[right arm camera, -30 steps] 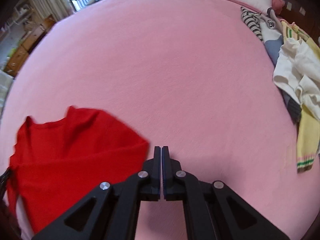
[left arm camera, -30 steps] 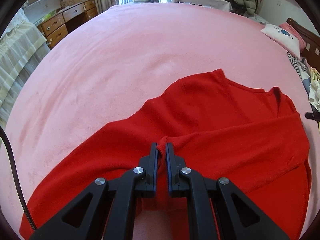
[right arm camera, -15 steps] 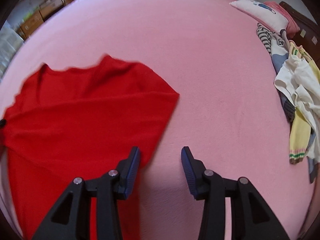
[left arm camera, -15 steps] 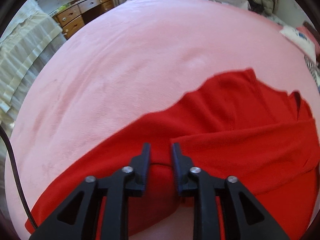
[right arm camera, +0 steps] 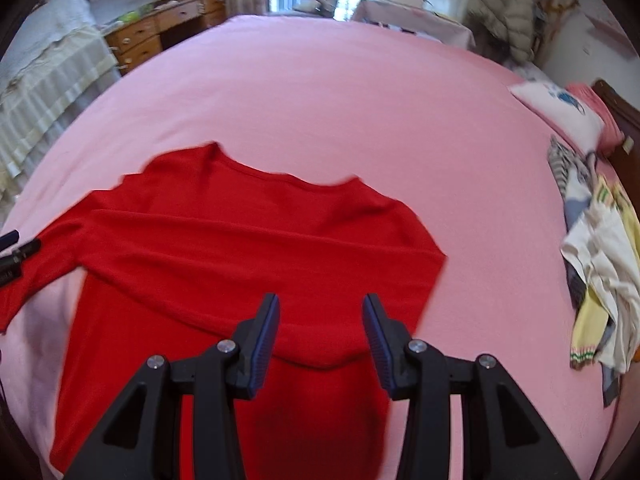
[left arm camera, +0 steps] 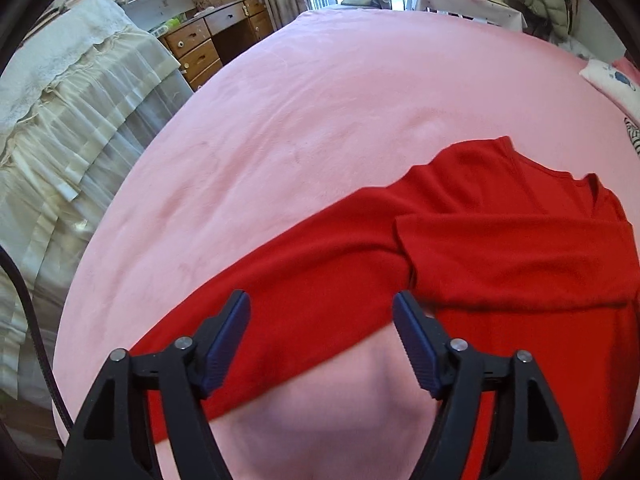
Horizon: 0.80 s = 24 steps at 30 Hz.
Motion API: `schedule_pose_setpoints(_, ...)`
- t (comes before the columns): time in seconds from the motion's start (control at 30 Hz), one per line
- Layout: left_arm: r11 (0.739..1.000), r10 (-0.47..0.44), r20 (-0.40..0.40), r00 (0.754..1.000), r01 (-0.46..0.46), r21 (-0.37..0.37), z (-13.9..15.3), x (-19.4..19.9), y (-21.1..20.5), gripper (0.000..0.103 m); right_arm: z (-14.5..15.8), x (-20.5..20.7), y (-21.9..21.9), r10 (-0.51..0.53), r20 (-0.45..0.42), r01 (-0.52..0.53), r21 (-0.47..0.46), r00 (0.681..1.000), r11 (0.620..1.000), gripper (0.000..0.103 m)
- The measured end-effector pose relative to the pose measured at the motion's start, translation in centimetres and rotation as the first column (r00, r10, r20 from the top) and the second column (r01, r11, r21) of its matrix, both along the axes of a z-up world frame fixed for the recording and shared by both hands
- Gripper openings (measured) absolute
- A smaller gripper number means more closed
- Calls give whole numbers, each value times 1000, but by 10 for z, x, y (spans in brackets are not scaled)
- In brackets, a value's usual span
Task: Fold small clothes
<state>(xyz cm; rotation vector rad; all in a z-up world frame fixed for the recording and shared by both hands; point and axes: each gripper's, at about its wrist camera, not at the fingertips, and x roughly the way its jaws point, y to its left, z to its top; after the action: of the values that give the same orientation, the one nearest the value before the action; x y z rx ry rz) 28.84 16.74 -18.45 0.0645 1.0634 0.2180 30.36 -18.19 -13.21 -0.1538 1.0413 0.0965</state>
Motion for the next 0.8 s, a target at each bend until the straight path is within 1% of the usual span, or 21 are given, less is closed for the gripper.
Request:
schedule_pose_setpoints(0.1,999,31,36,999,-30,-26,17,-23,5,84,11,-11,23,31,21,-32,23,999,999,43)
schedule_pose_setpoints(0.17,998,58,70,996,-55,-36,30,-40,9,86,18,-20,36,43,44,-44,26,998,999,43)
schedule_pose_setpoints(0.23,997,74,88,993,-71,-42,38,-51,13,87,26,-30,53,66,72,-68,17,995,998,43)
schedule_pose_setpoints(0.27,996,86,94,992,-82,-42,43,-59,16,88,29,-36,63,88,85,-89,11,993,996,43)
schedule_pose_setpoints(0.3,995,92,93,991,-89,-36,45,-65,16,91,31,-40,71,106,90,-107,9,990,994,43)
schedule_pose_setpoints(0.33,995,100,91,991,-97,-27,47,-71,18,94,33,-44,81,127,91,-128,9,988,992,43)
schedule_pose_setpoints(0.37,993,114,90,989,-114,-11,49,-80,22,94,35,-49,88,146,93,-147,8,985,989,43)
schedule_pose_setpoints(0.43,990,137,89,986,-138,2,50,-91,30,94,38,-57,102,181,107,-183,1,978,983,43)
schedule_pose_setpoints(0.57,977,213,70,975,-215,13,46,-123,65,94,45,-79,141,272,145,-269,-43,951,962,43)
schedule_pose_setpoints(0.67,958,283,56,958,-285,26,37,-144,97,94,45,-94,170,334,159,-330,-50,929,943,43)
schedule_pose_setpoints(0.7,946,321,49,946,-323,33,31,-156,114,94,43,-98,179,355,158,-351,-54,921,935,43)
schedule_pose_setpoints(0.8,925,380,36,924,-381,16,19,-181,151,94,37,-112,201,405,163,-396,-87,900,914,43)
